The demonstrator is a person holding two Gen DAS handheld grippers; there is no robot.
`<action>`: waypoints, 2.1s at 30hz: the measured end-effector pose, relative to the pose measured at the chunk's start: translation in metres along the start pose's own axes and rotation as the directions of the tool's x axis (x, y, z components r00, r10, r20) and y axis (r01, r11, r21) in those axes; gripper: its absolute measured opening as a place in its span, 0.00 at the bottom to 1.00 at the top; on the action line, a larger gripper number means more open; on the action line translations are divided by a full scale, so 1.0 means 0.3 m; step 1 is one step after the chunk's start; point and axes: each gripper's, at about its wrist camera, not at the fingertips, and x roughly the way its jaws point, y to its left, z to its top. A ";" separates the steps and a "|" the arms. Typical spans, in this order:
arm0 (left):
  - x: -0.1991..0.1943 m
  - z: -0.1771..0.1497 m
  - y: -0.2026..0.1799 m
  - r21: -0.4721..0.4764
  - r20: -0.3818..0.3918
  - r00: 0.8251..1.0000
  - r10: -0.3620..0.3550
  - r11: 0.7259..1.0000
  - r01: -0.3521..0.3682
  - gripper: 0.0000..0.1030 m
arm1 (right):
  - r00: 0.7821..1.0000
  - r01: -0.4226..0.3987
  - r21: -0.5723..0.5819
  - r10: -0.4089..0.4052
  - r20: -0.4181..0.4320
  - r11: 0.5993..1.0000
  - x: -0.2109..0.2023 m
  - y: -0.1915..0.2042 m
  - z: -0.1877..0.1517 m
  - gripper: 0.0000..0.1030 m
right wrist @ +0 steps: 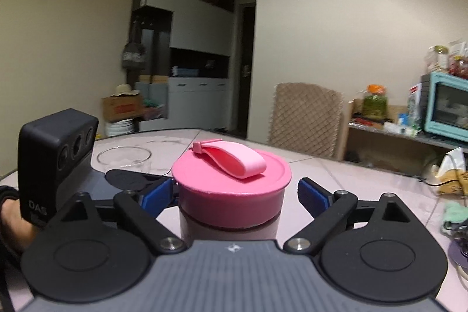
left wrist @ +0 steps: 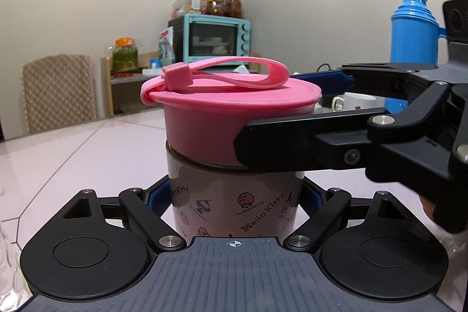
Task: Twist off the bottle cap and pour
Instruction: 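Regrip the cap and twist it again with the right gripper, then regrip the pink lid and twist it with the right gripper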
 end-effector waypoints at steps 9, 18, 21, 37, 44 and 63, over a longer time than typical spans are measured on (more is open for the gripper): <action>-0.001 -0.001 -0.001 0.000 0.000 1.000 0.000 1.000 0.000 0.88 | 0.996 0.091 0.058 -0.092 0.014 0.994 0.027 0.034 -0.023 0.91; -0.001 -0.002 -0.001 0.000 0.000 1.000 0.000 1.000 0.000 0.88 | 0.993 0.117 0.066 -0.118 0.015 0.991 0.041 0.055 -0.036 0.91; -0.001 -0.002 0.000 0.000 0.000 1.000 0.000 1.000 0.000 0.88 | 0.991 0.132 0.070 -0.133 0.012 0.989 0.039 0.067 -0.033 0.90; 0.000 -0.002 -0.001 0.000 0.000 1.000 -0.001 1.000 0.001 0.88 | 0.998 0.056 0.043 -0.057 0.005 0.998 0.039 0.038 -0.030 0.82; 0.003 0.000 0.001 0.000 0.000 1.000 -0.001 1.000 0.001 0.87 | 0.987 -0.158 -0.002 0.158 0.005 0.987 0.037 -0.085 -0.027 0.82; 0.005 0.000 0.001 -0.001 0.000 1.000 -0.001 1.000 0.001 0.87 | 0.945 -0.326 -0.034 0.326 0.008 0.945 0.025 -0.193 -0.002 0.87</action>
